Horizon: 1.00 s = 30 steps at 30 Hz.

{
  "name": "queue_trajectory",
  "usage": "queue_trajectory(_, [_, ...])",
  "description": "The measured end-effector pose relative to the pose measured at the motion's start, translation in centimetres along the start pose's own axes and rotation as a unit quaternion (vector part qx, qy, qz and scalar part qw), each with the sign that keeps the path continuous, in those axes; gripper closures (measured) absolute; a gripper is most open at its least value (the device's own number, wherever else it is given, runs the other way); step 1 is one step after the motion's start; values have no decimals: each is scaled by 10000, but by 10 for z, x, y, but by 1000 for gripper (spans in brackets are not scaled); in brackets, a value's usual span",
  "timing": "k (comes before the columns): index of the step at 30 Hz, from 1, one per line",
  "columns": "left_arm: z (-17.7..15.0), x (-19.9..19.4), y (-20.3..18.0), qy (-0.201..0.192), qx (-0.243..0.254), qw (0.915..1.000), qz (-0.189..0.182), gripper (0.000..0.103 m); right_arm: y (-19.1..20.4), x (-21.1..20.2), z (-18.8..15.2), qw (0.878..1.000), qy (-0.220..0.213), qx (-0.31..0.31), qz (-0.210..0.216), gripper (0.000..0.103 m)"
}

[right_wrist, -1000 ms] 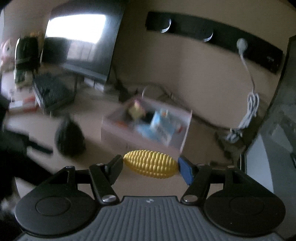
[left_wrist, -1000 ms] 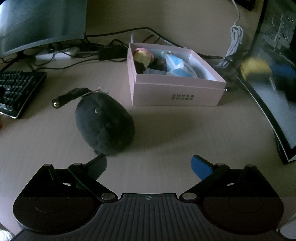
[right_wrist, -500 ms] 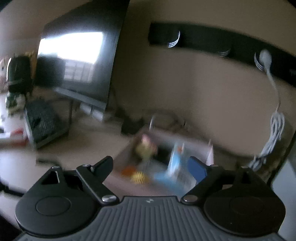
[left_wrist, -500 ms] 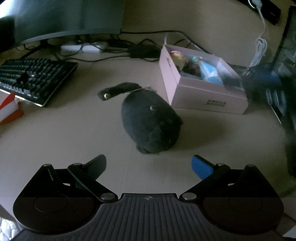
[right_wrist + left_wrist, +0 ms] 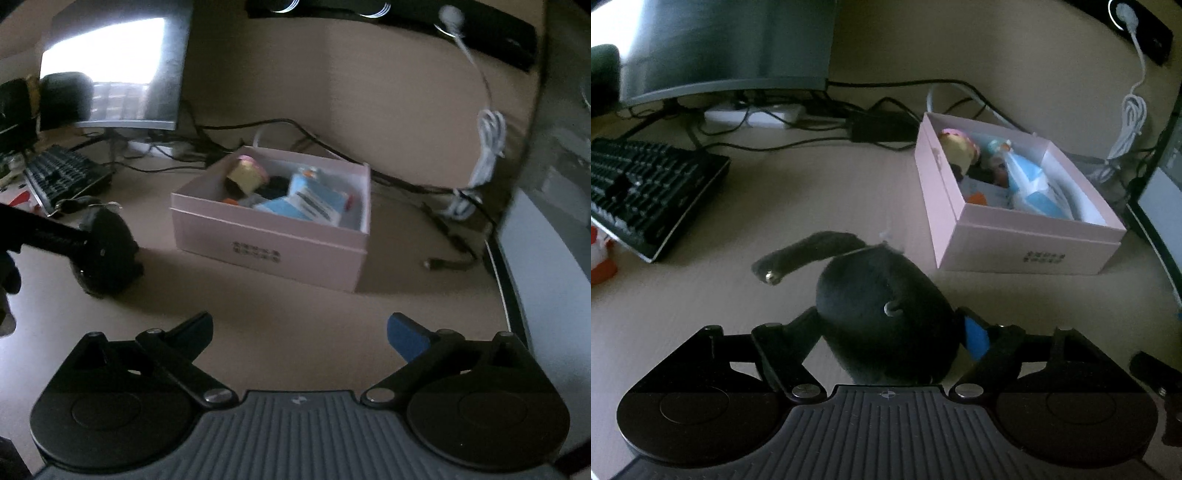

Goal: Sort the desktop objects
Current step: 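Drop the yellow corn toy into the pink box, opening the right gripper, then grasp the black plush cat toy with the right gripper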

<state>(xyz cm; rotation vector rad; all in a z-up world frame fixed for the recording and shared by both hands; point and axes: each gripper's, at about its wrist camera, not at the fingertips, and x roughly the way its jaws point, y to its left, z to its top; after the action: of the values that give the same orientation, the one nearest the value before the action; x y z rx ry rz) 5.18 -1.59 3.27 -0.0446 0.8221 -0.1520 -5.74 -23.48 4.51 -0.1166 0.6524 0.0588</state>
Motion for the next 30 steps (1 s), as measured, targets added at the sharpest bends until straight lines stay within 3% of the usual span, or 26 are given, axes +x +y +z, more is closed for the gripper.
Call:
queue_trajectory(3, [0,-2,-9,-75,290,9995,-27,26,-6,-4,-5,9999,18,39,-101,2])
queue_trajectory(6, [-7,-16,-26,-131,658,9967,-455,27,-12,-8,-11,9998,2,37,-206,1])
queue_trajectory(11, [-28,-33,-62,-96,1364,9830,-1223,25,-21,-2,-17,9992,127,193,-331,0])
queue_trajectory(16, [-41,-34,-70,106,1366,9824,-1272,20,-23,-3,-17,9991,115,134,-379,0])
queue_trajectory(19, [-46,-44,-66,145,1272,9817,-1412,10,-20,-7,-13,9995,54,106,-298,0])
queue_trajectory(24, [-53,-58,-52,263,1129,9853,-1255,6,-15,-17,3,9993,-57,297,236,0])
queue_trajectory(30, [-67,-65,-25,507,705,9929,-808,4,17,-10,24,9893,125,199,1442,0])
